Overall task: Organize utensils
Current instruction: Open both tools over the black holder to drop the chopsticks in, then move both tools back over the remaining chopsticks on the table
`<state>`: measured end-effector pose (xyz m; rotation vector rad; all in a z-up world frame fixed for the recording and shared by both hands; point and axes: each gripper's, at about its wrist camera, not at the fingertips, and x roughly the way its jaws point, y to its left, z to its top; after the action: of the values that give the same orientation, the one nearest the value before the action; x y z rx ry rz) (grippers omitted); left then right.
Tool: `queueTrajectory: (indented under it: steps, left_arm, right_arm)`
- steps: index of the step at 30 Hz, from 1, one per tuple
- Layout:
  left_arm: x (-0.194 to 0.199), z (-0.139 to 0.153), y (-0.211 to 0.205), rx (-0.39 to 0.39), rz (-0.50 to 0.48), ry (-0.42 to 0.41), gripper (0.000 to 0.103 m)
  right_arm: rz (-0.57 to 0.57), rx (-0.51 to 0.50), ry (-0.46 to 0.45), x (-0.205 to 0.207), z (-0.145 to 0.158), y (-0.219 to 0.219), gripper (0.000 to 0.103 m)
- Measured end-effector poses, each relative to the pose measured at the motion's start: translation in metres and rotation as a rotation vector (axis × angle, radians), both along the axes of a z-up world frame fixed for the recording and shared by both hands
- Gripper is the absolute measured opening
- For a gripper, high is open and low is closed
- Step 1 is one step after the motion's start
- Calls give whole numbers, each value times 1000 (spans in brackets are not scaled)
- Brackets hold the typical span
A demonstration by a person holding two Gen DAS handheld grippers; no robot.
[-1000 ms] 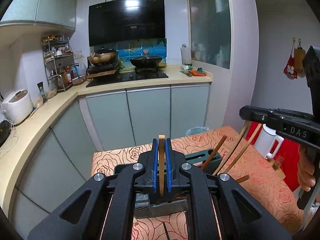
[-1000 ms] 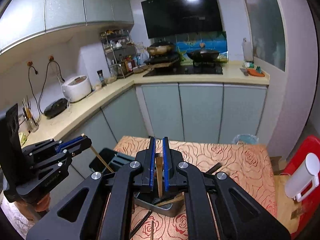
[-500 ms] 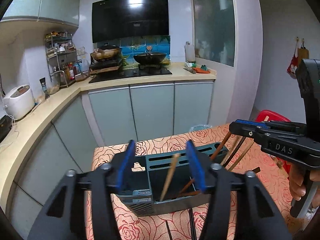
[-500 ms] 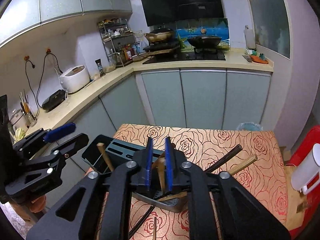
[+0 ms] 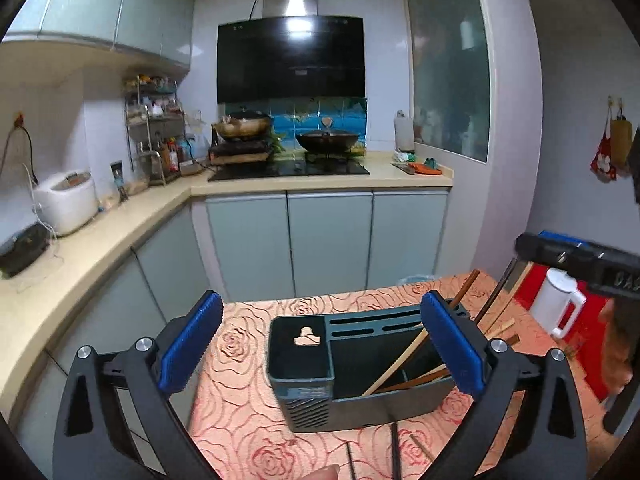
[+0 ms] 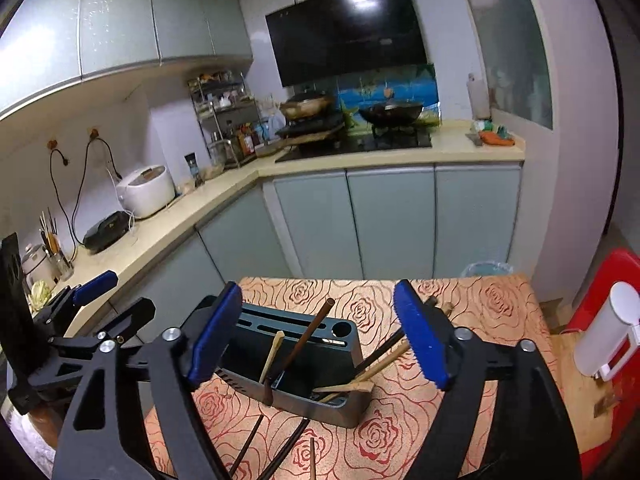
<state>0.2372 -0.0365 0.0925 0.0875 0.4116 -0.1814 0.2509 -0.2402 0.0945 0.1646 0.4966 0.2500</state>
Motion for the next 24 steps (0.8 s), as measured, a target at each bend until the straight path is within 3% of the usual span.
queueTrajectory:
  steps: [7, 15, 24]
  left_arm:
    - [-41, 3, 8, -9, 9, -84, 96]
    - [-90, 4, 19, -39, 23, -164, 96]
    - [-148, -21, 26, -30, 16, -171, 96]
  right_arm:
    - [-29, -58, -140, -48, 3, -1, 96]
    - [-52, -167, -260, -108, -6, 0, 96]
    - [-90, -212, -266, -161, -32, -10, 96]
